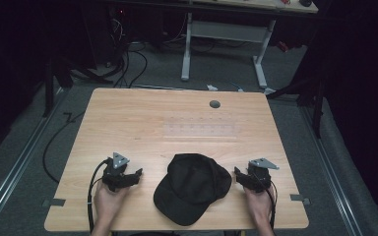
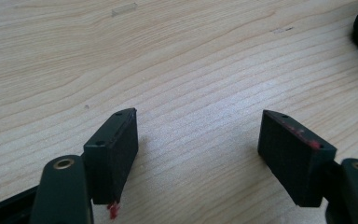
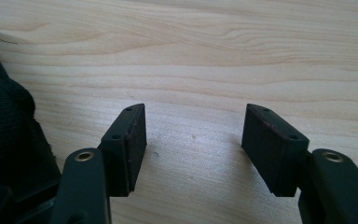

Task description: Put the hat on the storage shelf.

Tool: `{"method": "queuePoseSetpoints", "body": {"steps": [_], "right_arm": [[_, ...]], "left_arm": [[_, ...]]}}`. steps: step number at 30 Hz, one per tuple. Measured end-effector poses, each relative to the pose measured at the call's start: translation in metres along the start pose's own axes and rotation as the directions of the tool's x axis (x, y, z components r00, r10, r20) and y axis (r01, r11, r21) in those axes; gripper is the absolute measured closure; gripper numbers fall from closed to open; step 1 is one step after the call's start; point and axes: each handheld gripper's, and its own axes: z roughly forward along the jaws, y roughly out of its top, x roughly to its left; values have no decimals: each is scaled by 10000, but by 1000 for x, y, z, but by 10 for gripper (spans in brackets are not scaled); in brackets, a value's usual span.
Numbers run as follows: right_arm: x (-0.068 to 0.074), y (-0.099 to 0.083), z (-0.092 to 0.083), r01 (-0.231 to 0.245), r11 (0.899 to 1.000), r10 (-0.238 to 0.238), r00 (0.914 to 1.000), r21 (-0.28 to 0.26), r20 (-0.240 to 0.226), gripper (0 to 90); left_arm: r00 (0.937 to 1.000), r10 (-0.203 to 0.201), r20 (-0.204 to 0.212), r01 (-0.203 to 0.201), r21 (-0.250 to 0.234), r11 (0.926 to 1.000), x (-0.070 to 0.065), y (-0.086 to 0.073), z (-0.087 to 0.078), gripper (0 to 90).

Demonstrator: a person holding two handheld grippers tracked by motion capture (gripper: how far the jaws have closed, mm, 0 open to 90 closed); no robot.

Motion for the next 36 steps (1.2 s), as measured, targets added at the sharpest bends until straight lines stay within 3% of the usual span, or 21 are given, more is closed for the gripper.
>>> {"method": "queuePoseSetpoints", "body": {"steps": [6,17,25,36], "right_arm": [[-1,-1,-12,-165,9991,146,9988,-402,-466,416],[6,-3,-35,-337,9972,262,9934,-665,-1115,450],[13,2,-54,-97,9950,-73,9855,-993,-1695,449],[31,13,-69,363,9891,-703,9678,-1426,-2418,438]], "left_arm": [[10000,3,0,-3,2,10000,0,0,0,290],[10000,-11,-2,11,-7,10000,0,0,0,290],[10000,3,-3,-3,3,10000,0,0,0,290],[10000,-1,-3,1,1,10000,0,0,0,290]]}}
